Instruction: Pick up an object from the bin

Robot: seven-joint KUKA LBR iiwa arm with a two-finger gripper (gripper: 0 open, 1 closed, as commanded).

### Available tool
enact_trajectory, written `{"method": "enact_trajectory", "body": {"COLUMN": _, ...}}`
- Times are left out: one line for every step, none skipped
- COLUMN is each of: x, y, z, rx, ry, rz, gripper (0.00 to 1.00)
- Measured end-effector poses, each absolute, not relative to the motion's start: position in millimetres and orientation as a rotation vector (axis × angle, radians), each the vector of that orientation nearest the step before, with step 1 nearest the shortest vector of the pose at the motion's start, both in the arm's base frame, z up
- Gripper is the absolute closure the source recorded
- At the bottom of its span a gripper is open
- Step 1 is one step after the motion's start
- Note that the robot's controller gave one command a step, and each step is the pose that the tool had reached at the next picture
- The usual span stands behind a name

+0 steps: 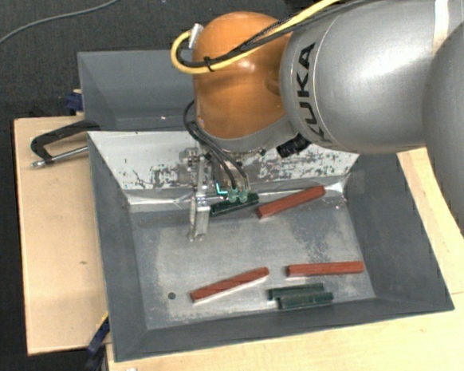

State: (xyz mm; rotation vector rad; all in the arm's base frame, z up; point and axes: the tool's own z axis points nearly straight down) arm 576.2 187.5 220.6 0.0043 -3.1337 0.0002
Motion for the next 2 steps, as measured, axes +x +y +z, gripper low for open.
{"method": "enact_trajectory", "body": {"x": 506.2, "y": 106.6, "z": 66.5, "rx": 0.286, "ry": -3.118, "rz": 0.003, "gripper": 0.0}}
{"method": "enact_trajectory", "body": {"x": 509.1, "y": 109.0, "z": 70.5, "rx": 0.288, "ry": -3.127, "rz": -0.002, "gripper": 1.0}}
